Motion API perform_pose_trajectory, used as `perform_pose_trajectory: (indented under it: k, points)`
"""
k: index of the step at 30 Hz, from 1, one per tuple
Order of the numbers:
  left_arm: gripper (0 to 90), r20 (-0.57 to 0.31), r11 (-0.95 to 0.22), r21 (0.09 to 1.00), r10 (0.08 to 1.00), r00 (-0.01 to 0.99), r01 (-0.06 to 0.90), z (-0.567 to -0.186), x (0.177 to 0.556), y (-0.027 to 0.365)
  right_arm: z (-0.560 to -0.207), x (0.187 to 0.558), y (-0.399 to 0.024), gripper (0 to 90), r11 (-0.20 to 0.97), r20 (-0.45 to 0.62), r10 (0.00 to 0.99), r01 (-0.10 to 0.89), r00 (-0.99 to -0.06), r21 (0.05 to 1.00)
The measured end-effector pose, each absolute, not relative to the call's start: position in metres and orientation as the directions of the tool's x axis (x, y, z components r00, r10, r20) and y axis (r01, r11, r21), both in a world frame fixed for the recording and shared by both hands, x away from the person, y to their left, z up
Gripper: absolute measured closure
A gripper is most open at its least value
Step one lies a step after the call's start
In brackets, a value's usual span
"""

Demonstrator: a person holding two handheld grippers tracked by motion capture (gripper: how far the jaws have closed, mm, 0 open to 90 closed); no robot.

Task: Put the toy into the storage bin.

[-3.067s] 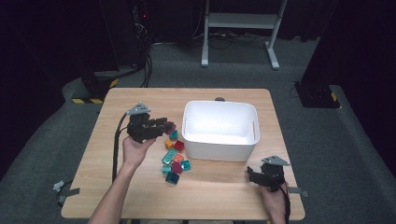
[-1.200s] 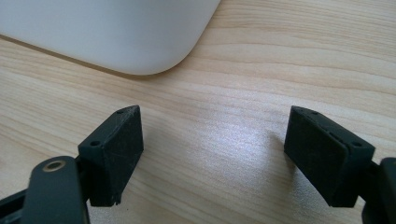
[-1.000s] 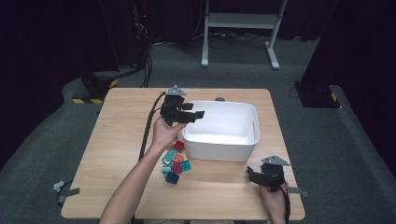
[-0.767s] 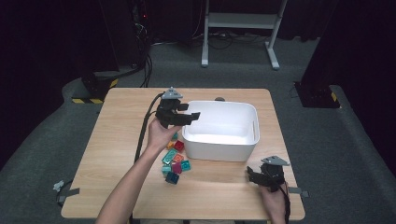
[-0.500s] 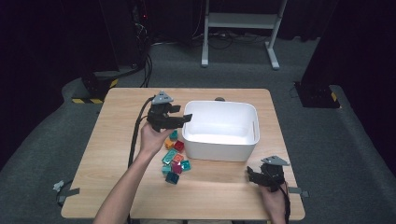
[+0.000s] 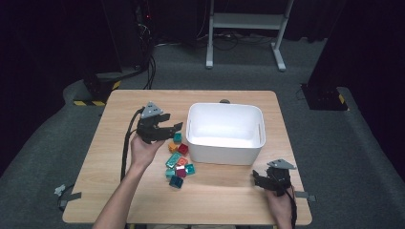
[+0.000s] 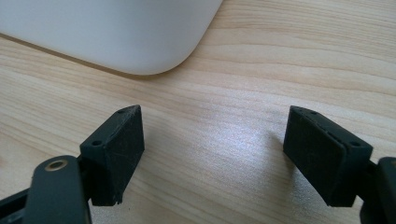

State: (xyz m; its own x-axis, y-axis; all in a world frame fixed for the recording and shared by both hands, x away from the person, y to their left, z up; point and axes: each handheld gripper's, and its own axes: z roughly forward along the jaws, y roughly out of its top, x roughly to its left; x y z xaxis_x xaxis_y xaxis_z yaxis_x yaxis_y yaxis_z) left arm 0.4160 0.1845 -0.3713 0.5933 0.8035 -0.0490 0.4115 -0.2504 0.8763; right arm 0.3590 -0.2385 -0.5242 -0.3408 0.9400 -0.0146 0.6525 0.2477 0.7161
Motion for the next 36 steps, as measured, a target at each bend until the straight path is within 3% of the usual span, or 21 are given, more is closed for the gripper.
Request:
perform_pose_trajectory:
  k: [24,33,36]
  points:
    - [36.3,-0.093,-0.192,0.853,0.859,0.503,0.486,-0.419,0.398,0.219,-0.524,0.359,-0.238,21.2,0.250,-0.016,0.939,0.651,-0.343,0.716]
    - [36.2,-0.058,-0.234,0.813,0.879,0.474,0.533,-0.456,0.387,0.222,-0.524,0.359,-0.238,21.2,0.248,-0.015,0.940,0.652,-0.342,0.717]
    - [36.2,-0.090,-0.211,0.804,0.881,0.465,0.556,-0.466,0.389,0.221,-0.524,0.359,-0.238,21.1,0.248,-0.015,0.940,0.652,-0.342,0.716]
